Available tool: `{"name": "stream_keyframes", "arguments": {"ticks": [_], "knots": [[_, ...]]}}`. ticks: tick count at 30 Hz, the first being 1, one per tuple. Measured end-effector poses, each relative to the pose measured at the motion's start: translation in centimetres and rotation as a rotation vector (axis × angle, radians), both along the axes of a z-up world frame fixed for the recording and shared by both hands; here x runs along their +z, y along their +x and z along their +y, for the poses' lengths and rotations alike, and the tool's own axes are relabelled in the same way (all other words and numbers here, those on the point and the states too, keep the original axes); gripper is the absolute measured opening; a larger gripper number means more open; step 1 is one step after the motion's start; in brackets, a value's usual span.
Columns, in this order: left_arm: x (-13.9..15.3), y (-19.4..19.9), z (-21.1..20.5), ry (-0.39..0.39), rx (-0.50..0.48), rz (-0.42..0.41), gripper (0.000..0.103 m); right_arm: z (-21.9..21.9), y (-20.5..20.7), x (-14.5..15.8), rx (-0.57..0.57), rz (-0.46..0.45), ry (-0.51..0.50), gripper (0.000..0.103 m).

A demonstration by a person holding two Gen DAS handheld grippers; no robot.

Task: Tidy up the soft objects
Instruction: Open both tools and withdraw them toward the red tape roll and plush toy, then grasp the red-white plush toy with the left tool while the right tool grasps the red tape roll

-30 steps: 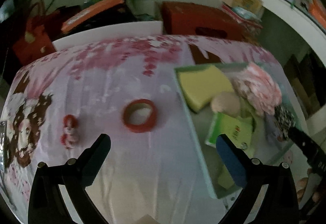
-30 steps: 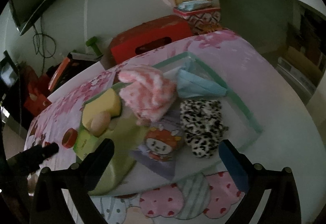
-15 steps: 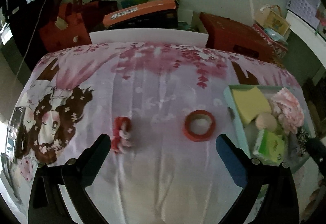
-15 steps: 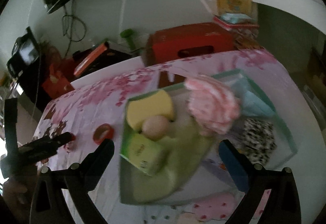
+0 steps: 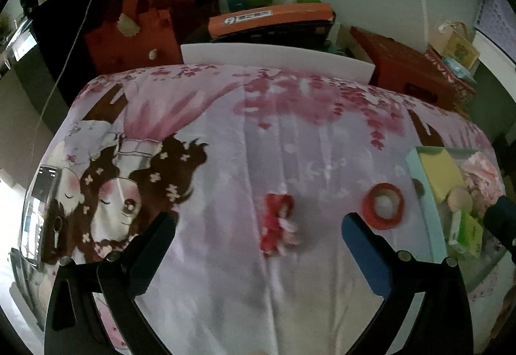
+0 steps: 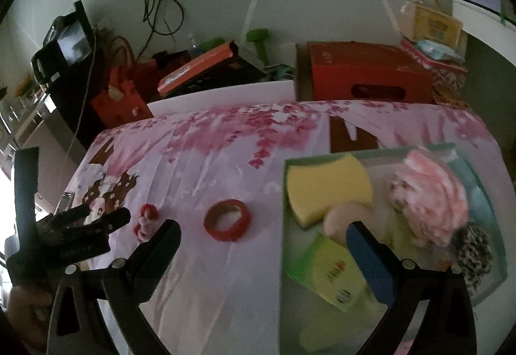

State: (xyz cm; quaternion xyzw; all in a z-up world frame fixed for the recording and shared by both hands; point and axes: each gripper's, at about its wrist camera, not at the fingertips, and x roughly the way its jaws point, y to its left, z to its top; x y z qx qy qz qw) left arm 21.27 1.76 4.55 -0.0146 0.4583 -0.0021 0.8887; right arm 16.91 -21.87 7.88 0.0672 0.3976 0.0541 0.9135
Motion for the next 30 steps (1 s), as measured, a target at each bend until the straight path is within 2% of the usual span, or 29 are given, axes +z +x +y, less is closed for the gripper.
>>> {"name": "stream_keyframes", "arguments": {"ticks": [9,12,17,21,25,30], "knots": [[-0.6,1.8,1.6,-0.09,0.077,0.029,0.103,5.1,3.2,-1.0,0.06,0.009,-0.025,0.103],[-1.5,2.2,2.3,-0.127,0.115,0.062,0.103,6.4,3.6,-2.6,0.088,0.036,-0.05,0.097],[-2.6,2.4,3.4,-0.168,0.154,0.07,0.103,6.7,4.7,-5.9,0.067,0.12,-0.045,0.086],[-3.3,2.2,3.5,-0.172,0.158,0.075,0.103,6.7,5.3,-7.2,0.033,0.135,-0.054,0.085],[-4.2,2.3,2.6,-0.203,0.104,0.088,0.103,6.3,5.8,-8.3,-0.003,0.158,-0.057,0.077],[-5.4,2.6,1.4,-0.166,0.075,0.122,0.102,6.4,5.9,-9.3,-0.011,0.167,-0.059,0.073]]}}
